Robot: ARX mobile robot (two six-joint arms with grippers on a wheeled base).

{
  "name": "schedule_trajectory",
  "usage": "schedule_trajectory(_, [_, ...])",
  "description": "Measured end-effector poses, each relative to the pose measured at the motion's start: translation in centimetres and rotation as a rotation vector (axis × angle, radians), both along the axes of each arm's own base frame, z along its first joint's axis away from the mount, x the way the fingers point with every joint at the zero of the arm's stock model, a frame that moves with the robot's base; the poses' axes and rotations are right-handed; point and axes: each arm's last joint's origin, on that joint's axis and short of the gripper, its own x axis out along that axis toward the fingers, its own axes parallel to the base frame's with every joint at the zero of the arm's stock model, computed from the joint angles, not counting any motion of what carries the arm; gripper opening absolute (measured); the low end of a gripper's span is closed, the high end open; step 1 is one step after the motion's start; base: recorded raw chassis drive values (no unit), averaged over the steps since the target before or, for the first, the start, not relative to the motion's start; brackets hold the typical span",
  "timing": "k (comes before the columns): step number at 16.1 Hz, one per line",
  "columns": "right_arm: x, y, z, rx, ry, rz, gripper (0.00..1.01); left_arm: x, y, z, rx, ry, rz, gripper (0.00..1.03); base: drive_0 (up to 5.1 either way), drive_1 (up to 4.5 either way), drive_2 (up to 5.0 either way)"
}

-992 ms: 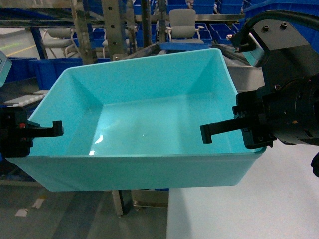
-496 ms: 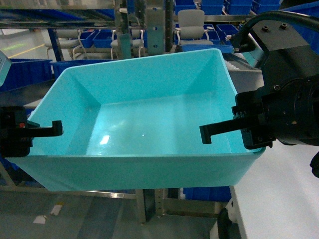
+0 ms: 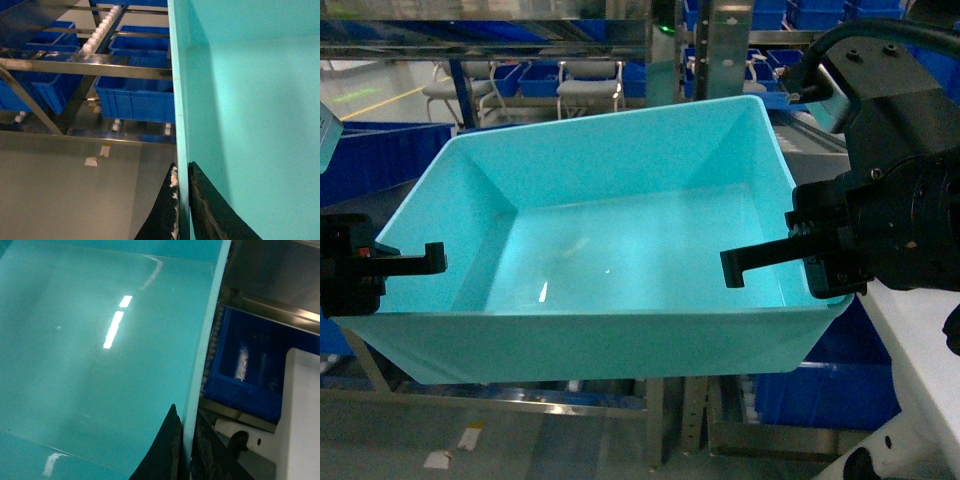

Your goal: Organize blue bins on left shelf correctly

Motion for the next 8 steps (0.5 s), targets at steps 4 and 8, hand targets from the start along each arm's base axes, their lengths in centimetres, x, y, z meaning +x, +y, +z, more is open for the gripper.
schedule_trajectory(4, [0.00, -0.01, -0.03, -0.001, 0.002, 0.000, 0.03, 0.01, 0.00, 0.01, -0.001, -0.002, -0.001, 0.02, -4.6, 3.91, 0.8])
schedule_trajectory(8, [-0.01, -0.02, -0.04, -0.002, 0.004, 0.000, 0.03, 0.00, 0.00, -0.02, 0.000, 0.001, 0.000, 0.02, -4.7, 3.85, 0.7])
